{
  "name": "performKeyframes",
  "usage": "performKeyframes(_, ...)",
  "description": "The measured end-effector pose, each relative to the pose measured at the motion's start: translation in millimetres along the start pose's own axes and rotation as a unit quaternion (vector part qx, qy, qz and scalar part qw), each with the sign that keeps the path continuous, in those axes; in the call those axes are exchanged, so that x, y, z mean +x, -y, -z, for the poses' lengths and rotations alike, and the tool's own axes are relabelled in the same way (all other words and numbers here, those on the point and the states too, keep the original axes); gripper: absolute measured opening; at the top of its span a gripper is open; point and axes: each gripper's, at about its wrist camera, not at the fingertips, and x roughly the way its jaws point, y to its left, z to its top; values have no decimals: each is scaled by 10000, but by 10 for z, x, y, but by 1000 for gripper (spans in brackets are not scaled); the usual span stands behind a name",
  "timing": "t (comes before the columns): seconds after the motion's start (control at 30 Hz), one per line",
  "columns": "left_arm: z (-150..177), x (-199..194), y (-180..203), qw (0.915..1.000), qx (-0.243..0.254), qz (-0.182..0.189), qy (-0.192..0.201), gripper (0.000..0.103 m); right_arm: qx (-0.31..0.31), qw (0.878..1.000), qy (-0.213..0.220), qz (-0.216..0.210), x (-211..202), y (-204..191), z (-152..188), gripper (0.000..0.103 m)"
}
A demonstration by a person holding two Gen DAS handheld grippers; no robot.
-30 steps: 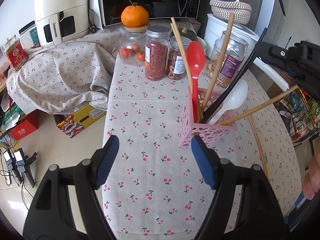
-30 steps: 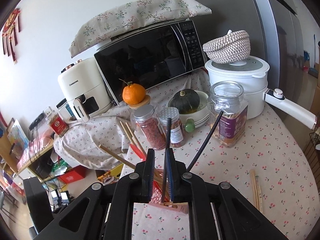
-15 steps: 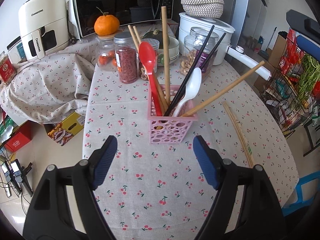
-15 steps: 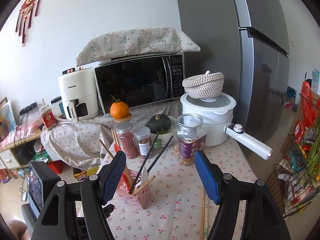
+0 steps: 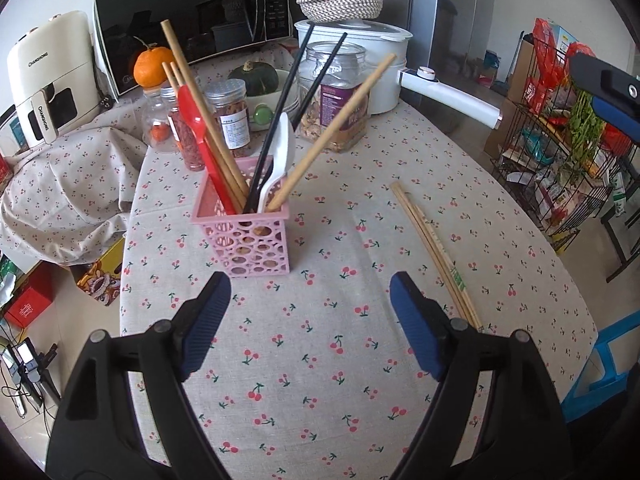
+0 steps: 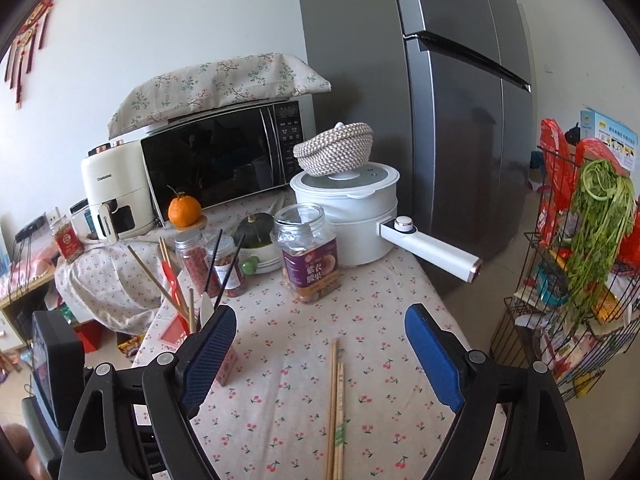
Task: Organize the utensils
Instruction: 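Move the right tool back toward the remaining wooden chopsticks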
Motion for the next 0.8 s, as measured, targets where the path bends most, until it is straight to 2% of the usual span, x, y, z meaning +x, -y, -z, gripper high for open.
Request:
performKeyframes(0.3, 37, 198, 401, 9992, 362, -28, -153, 82, -143, 9992, -246, 273, 70, 348, 139, 89)
performKeyframes(0.6, -17, 435, 650, 9987, 300, 12, -402, 81, -363, 9958, -701, 455, 219, 570, 201, 89)
performKeyframes(0.67, -70, 529, 713, 9986, 260, 45, -462, 72, -369, 9940, -914, 464, 291, 615, 225, 89)
performKeyframes(0.7, -99, 587, 739, 9984, 197, 72, -516, 65, -360, 9933, -1021, 399, 330, 633, 240, 89)
performKeyframes(0.8, -196, 811, 817, 9963, -93, 348, -785, 49, -382, 9907, -1263, 318, 440, 680, 282, 89)
